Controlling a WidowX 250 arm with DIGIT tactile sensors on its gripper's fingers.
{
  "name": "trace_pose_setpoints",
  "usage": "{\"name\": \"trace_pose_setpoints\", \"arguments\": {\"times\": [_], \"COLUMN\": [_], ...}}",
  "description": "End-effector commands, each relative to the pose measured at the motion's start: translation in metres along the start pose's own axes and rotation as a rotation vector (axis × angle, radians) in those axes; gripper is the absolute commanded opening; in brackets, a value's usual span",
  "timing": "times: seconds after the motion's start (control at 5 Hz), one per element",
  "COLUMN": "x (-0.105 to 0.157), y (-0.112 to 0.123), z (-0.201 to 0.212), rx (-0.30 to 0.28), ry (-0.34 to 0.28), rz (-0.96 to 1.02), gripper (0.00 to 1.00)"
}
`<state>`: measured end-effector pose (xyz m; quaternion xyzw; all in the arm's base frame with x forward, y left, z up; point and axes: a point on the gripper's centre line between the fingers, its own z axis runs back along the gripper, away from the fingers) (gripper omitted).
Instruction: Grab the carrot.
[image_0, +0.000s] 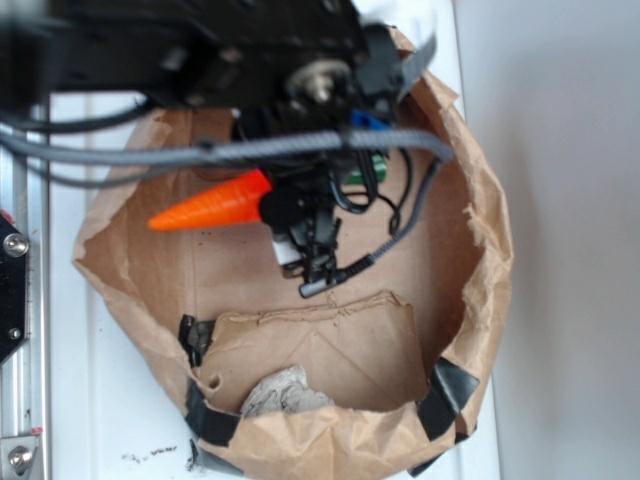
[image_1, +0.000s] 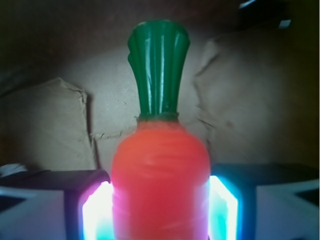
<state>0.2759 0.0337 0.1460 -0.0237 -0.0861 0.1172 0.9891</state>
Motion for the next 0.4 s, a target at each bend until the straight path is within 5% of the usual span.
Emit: {"name": "trace_pose_setpoints", "arguments": {"times": [0.0, 0.2], "x": [0.0127, 0.0127], "y": [-0.0293, -0.0293], "z": [0.0494, 0.0494], "rx": [-0.008, -0.008], "ry": [-0.085, -0.085], "rz": [-0.039, -0.039], "gripper": [0.0, 1.0]}}
